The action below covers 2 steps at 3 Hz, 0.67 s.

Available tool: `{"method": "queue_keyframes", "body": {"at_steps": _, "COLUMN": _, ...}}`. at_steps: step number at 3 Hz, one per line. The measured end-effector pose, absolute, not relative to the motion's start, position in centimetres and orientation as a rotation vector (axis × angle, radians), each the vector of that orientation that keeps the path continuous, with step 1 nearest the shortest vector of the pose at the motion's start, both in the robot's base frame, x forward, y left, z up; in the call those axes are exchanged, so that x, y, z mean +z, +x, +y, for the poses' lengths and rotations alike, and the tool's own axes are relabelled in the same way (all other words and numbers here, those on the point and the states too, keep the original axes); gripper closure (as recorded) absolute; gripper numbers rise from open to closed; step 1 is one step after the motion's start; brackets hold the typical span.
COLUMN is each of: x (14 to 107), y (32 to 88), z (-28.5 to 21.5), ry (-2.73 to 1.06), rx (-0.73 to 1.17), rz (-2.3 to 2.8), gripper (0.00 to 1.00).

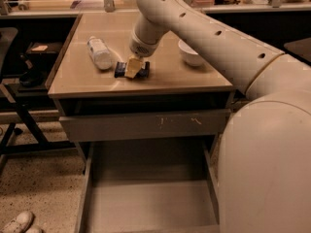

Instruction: Pick rxbar blueberry from middle drawer and place on counter

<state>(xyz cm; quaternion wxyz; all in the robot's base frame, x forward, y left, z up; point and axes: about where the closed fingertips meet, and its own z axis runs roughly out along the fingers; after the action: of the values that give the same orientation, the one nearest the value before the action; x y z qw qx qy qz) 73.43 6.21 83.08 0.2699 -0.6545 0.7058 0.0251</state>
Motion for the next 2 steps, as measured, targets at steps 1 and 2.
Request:
{"method": "queue_keyframes", "body": {"at_steps": 1, "x": 82.69, "y": 73.04, "z": 4.77, "ry": -1.759, "rx": 0.032, "rz": 1.917, "gripper": 1.00}}
{"method": "queue_keyframes", "body": {"at_steps": 2, "x": 82.54, "y": 72.98, "z": 4.73, "ry": -1.761, "rx": 0.032, "rz": 1.918, "gripper": 0.82}}
